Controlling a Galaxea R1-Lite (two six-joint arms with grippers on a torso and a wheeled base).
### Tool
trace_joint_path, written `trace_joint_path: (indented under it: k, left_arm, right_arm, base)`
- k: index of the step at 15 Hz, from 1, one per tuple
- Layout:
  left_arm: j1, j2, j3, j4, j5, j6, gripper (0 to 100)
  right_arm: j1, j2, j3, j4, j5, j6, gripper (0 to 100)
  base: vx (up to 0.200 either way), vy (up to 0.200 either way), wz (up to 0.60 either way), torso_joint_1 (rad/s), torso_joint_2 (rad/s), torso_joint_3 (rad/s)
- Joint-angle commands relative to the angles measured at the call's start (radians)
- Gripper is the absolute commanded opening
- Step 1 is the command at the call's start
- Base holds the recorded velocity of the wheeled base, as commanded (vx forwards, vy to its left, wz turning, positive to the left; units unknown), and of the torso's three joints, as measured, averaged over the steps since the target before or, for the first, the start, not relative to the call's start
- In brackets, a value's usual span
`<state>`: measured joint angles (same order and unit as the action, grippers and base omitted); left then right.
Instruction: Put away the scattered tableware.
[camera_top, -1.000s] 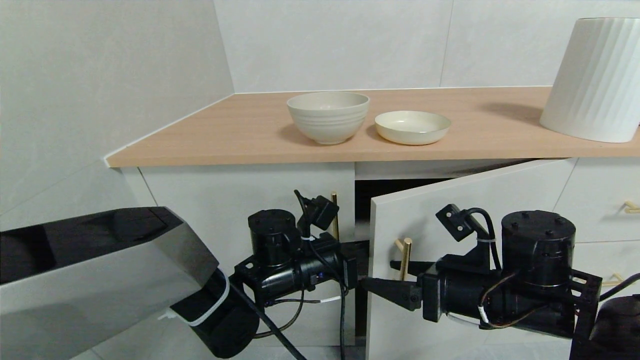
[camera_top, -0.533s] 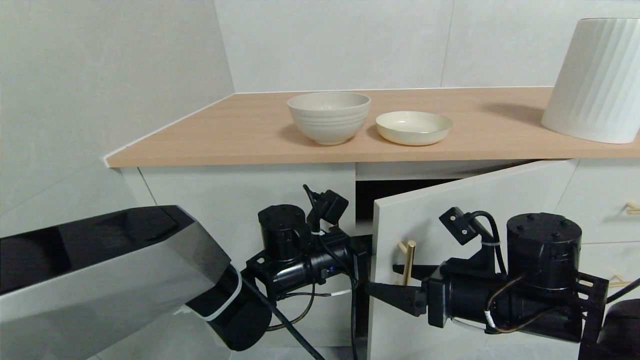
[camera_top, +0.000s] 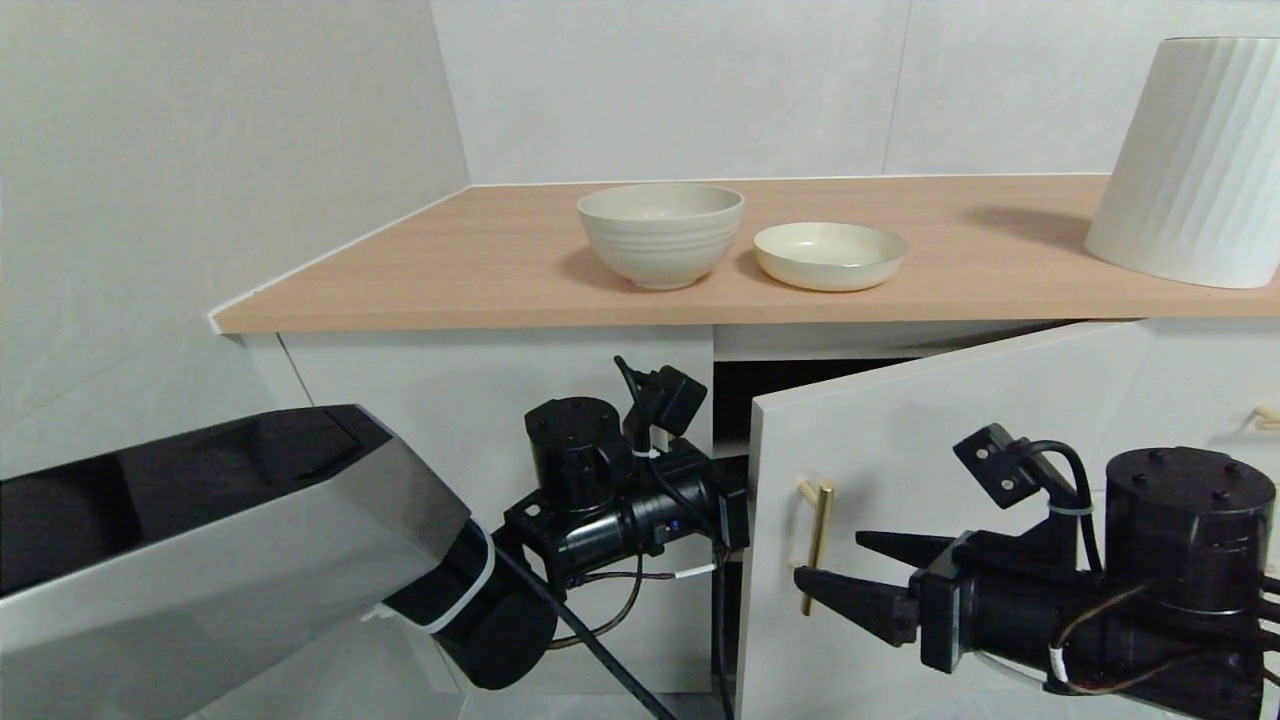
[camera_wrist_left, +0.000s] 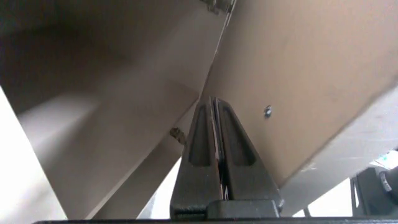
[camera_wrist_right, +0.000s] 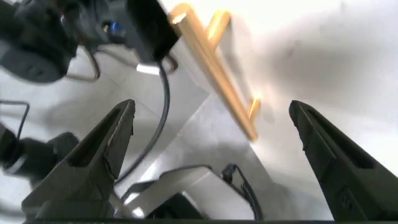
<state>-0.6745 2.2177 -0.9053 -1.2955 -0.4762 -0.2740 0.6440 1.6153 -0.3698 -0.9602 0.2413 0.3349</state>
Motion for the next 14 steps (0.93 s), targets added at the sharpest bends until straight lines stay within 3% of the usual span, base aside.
trace_joint_path:
  k: [1,3,5,11,14]
  left_arm:
    - [-0.007,-0.023,0.016,-0.004,-0.001,-0.001,0]
    - [-0.019,-0.035,0.045,-0.005,-0.004,-0.002,0]
    - [-0.036,-0.039,0.054,-0.007,-0.004,-0.010,0]
    - [-0.039,-0.042,0.057,-0.005,-0.005,-0.016,0]
    - [-0.039,-0.046,0.054,-0.007,-0.005,-0.048,0]
  right_arm:
    - [0.000,-0.144,0.040,0.087,-0.011,0.000,100]
    - [0.009,-0.222,0.055,0.205,-0.063,-0.008,100]
    - [0.011,-0.233,0.054,0.233,-0.149,-0.063,100]
    - [0.017,-0.279,0.051,0.291,-0.158,-0.070,100]
    - [0.057,-0.273,0.055,0.293,-0.148,-0.068,100]
  base:
    - [0.000,0.000,0.00,0.000,0.00,0.000]
    - [0.000,0.000,0.00,0.000,0.00,0.000]
    - [0.000,0.000,0.00,0.000,0.00,0.000]
    - [0.000,0.000,0.00,0.000,0.00,0.000]
    - [-0.200,0.000,0.00,0.004,0.00,0.001]
